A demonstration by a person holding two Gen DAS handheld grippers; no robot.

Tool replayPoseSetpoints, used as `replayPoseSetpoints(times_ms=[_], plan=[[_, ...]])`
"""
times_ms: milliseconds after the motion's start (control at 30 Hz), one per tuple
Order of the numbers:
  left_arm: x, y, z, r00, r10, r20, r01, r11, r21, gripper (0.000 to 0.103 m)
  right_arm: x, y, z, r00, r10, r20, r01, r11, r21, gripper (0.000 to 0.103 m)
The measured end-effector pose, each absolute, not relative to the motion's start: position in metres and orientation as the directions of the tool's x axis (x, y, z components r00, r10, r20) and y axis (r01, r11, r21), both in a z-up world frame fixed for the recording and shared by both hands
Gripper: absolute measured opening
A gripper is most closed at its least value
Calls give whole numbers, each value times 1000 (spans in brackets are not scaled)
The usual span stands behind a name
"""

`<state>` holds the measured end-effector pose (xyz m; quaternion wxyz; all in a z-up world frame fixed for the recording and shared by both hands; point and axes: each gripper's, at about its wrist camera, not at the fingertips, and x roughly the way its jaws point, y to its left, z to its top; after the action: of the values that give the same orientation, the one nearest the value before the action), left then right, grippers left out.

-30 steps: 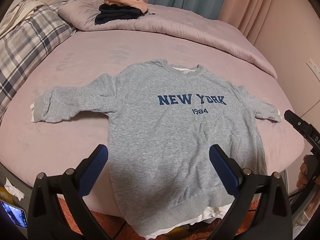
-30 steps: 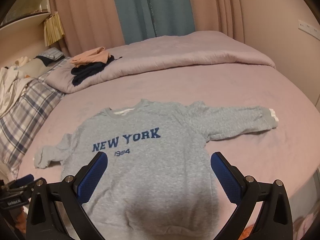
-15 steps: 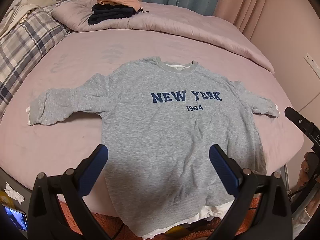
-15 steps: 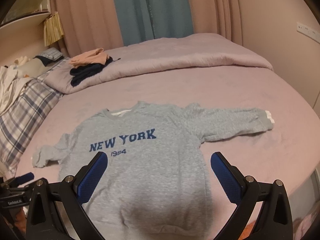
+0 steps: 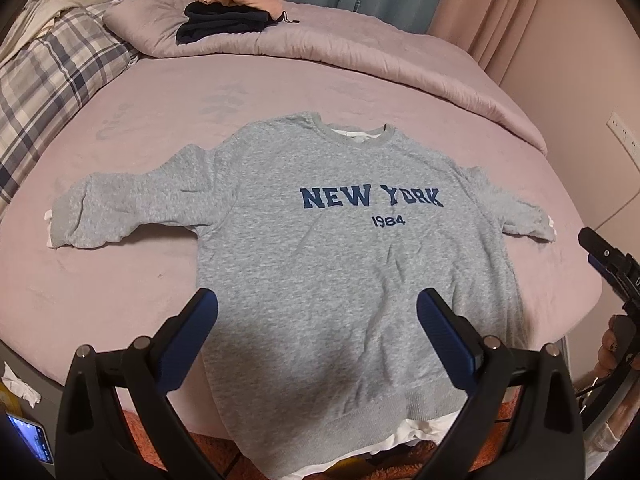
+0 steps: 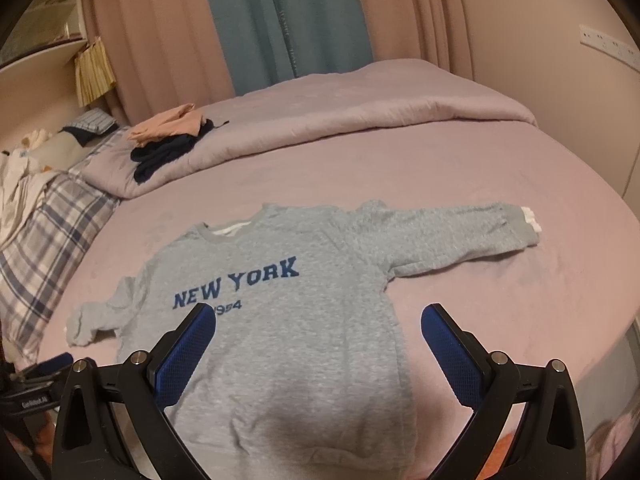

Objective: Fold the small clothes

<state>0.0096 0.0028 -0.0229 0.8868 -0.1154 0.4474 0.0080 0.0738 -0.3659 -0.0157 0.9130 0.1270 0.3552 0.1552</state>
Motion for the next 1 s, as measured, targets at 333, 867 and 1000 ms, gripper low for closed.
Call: replayPoseSetpoints(times_ms=[333, 867, 1000], plan=[[23, 3, -27, 600, -110, -793, -134, 963, -236, 96, 88, -398, -36, 693, 337, -637, -76, 913, 401, 96], [40, -6, -48, 558, -158, -815, -182, 934, -306, 76, 150, -505, -88, 650, 277, -707, 217, 825, 522, 80], [41, -6, -51, 542, -166, -824, -201, 926, -319, 76, 186, -534, -109, 625, 289, -726, 287, 779, 557, 77]])
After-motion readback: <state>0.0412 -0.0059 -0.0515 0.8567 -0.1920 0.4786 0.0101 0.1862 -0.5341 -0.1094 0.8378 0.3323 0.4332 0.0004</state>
